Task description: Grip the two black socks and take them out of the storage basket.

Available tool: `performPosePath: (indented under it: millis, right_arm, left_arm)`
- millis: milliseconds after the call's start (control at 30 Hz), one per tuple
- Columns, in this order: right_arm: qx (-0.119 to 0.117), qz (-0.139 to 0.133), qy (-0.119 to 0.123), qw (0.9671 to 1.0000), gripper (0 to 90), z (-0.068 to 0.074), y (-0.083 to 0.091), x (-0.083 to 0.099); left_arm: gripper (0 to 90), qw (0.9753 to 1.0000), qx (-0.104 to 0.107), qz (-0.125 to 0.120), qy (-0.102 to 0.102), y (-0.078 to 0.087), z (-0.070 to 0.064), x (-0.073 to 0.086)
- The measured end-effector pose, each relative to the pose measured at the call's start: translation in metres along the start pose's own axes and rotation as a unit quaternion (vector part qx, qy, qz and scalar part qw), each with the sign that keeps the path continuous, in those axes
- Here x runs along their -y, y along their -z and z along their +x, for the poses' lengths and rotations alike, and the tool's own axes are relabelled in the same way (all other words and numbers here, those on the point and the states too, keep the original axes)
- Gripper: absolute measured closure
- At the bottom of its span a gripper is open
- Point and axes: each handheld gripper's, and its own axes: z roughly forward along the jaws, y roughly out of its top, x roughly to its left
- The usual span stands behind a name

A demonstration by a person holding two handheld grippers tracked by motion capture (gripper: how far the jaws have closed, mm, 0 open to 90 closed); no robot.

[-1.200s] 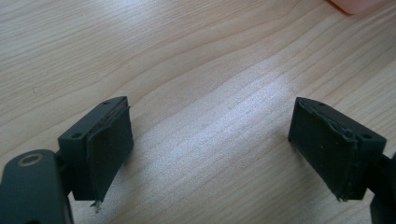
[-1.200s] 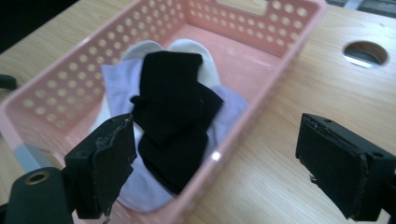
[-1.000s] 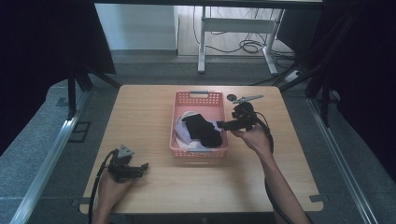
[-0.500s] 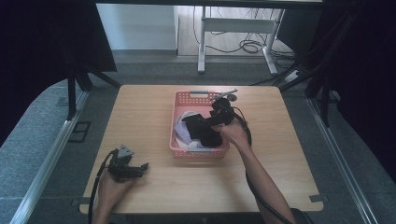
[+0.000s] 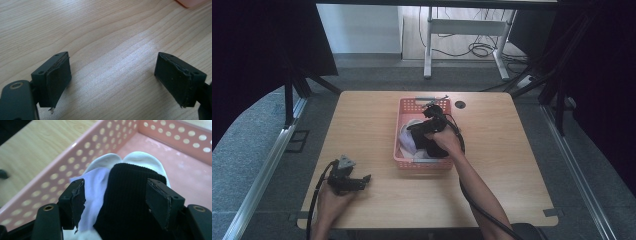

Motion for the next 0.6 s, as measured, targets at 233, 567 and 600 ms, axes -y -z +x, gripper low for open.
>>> performPosePath:
  millis: [233,567,600]
  right_arm:
    - [0.027,0.018,-0.013,0.9994,33.1,-0.004,-0.02,0.0]
    - [0.08,0.057,0.02,0.995,70.7,0.001,-0.035,0.006]
    - [0.08,0.057,0.02,0.995,70.7,0.001,-0.035,0.006]
  left_arm:
    - [13.6,1.0,0.0,0.002,-0.003,0.0,0.0,0.0]
    - [13.6,1.0,0.0,0.0,0.0,0.0,0.0,0.0]
    - [13.6,1.0,0.0,0.0,0.0,0.0,0.0,0.0]
